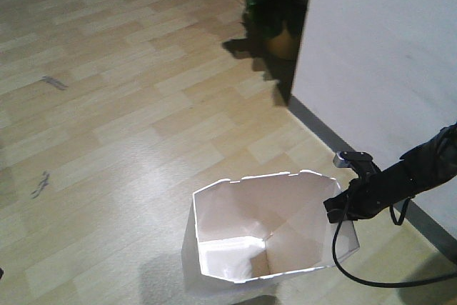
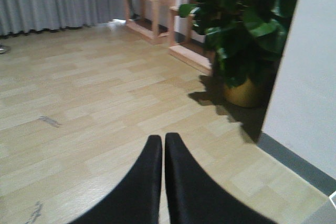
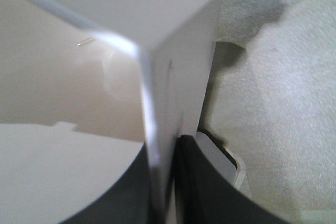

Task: Move trash bin to bedside with robot
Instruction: 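Turn the base away from the desk carrying the bin in the right gripper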

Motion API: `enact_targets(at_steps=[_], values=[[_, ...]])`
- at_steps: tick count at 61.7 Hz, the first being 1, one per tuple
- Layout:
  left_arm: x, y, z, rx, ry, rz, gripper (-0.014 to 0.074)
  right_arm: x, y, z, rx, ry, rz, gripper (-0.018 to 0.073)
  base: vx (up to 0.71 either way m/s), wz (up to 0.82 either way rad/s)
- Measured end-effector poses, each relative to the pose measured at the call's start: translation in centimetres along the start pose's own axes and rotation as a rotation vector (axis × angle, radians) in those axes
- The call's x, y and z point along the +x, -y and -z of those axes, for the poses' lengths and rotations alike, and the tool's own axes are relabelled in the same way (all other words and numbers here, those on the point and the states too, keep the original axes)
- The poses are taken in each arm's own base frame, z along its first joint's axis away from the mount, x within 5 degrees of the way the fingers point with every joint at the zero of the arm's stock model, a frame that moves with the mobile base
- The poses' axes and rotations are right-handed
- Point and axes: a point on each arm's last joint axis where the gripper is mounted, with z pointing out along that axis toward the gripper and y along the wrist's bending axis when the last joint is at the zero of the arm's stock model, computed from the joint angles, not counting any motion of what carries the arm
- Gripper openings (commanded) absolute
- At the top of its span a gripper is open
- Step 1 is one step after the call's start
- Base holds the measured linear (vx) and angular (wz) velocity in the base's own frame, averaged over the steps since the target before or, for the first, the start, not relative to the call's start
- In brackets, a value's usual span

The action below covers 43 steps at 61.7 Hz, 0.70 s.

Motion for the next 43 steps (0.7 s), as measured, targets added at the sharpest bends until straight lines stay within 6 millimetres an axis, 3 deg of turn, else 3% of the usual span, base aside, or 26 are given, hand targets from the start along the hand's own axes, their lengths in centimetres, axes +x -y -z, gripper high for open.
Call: enact_targets(at_steps=[43], values=[[0.00,0.00,0.00,0.000,0.000,0.000,-0.0006,0.00,-0.11,-0.02,-0.007,-0.002,0.001,-0.0005,0.04,0.44]])
